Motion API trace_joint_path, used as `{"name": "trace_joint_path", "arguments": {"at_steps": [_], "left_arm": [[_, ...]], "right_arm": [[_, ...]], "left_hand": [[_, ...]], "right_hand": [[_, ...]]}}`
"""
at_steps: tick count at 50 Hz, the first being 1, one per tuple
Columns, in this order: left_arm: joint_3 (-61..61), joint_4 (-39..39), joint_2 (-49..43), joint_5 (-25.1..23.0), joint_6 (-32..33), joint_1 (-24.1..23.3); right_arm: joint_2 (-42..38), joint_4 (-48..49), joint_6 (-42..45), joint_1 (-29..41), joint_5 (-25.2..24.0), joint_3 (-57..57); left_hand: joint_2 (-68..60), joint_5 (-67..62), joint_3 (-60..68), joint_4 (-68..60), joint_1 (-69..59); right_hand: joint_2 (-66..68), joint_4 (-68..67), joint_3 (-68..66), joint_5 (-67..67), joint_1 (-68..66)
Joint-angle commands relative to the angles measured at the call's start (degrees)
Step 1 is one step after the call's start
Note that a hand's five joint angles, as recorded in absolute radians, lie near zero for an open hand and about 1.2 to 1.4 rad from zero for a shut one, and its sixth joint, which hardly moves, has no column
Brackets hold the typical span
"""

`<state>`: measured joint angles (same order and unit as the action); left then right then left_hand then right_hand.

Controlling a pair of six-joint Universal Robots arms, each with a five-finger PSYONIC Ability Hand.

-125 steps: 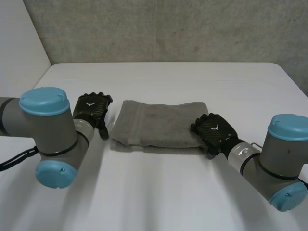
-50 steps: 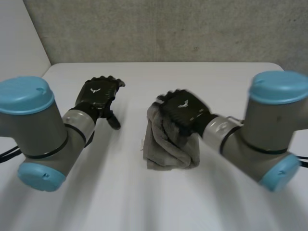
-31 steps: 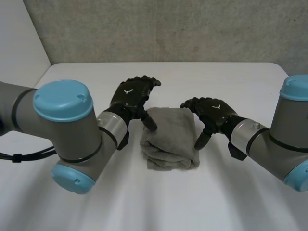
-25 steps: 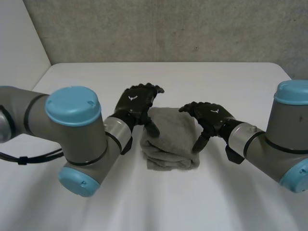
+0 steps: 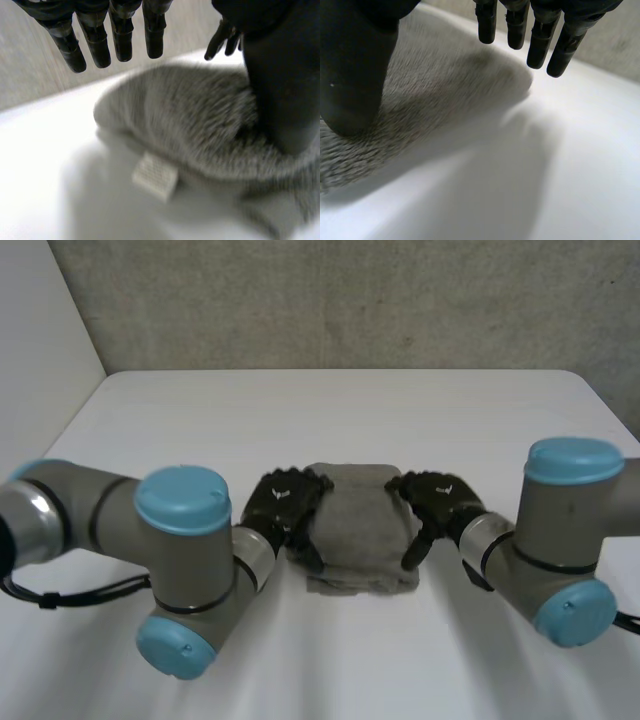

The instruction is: Fold the towel.

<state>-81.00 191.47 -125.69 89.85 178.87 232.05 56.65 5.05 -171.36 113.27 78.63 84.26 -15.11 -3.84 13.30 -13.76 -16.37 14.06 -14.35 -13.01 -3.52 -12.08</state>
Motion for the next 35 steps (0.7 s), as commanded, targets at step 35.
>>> {"name": "trace_joint_path", "arguments": {"at_steps": [35], "left_arm": [[11.2, -18.9, 20.5, 0.0, -6.3, 13.4]], "right_arm": [[17.4, -9.9, -2.7, -2.4, 8.6, -14.2]], "left_hand": [[3.9, 2.6, -3.3, 3.8, 5.1]], "right_hand": [[-4.1, 4.4, 3.0, 3.5, 2.1]]}}
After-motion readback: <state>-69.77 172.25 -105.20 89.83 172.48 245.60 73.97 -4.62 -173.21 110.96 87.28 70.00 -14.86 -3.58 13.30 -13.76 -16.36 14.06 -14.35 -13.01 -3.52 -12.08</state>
